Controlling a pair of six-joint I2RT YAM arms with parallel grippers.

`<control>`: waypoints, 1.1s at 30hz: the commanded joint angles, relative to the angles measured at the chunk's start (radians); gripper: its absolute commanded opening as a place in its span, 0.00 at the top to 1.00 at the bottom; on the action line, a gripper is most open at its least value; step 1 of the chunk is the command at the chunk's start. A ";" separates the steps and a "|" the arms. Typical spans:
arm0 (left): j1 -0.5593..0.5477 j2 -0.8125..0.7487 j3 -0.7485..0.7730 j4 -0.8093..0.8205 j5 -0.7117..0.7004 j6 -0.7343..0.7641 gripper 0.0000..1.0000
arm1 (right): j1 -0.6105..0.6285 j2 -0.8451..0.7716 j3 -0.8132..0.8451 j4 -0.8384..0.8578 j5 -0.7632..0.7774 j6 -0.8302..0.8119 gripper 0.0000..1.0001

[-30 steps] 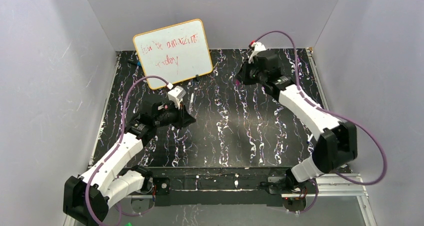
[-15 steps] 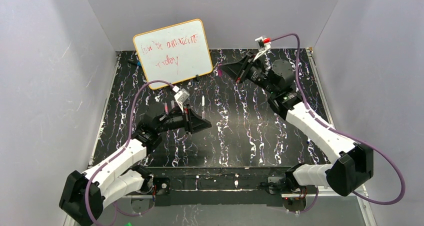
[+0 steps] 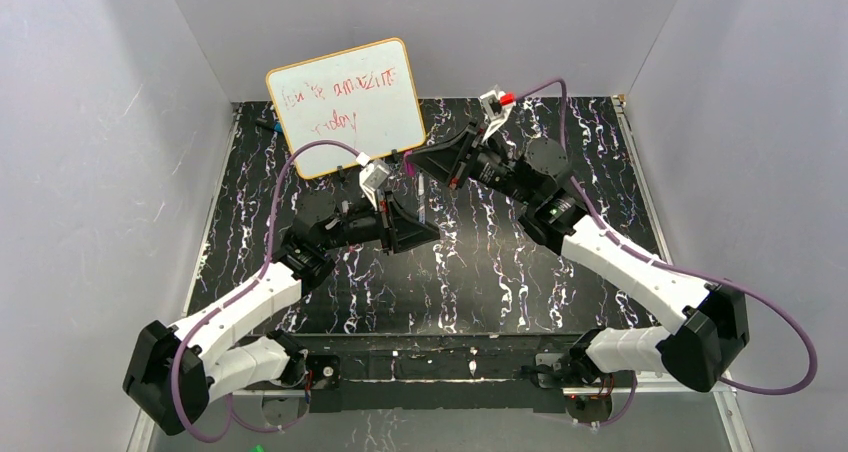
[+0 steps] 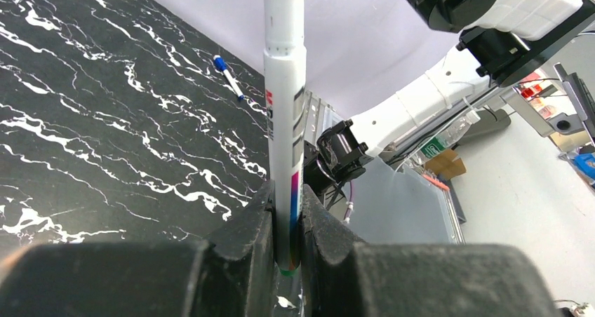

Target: Insert the pens into the pen caps

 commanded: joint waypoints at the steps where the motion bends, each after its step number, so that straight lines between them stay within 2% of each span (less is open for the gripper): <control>1: -0.005 0.006 0.052 0.024 -0.001 0.026 1.00 | 0.014 -0.060 -0.027 0.025 0.028 -0.021 0.90; 10: -0.005 0.009 0.019 0.034 0.006 0.012 1.00 | 0.015 -0.065 -0.010 0.012 0.079 -0.065 0.90; 23: -0.005 -0.017 -0.018 0.028 0.005 0.007 1.00 | 0.014 -0.013 0.081 -0.023 0.065 -0.108 0.89; 33: -0.005 -0.029 0.004 -0.003 -0.007 0.037 1.00 | 0.015 -0.057 0.029 -0.045 0.106 -0.130 0.88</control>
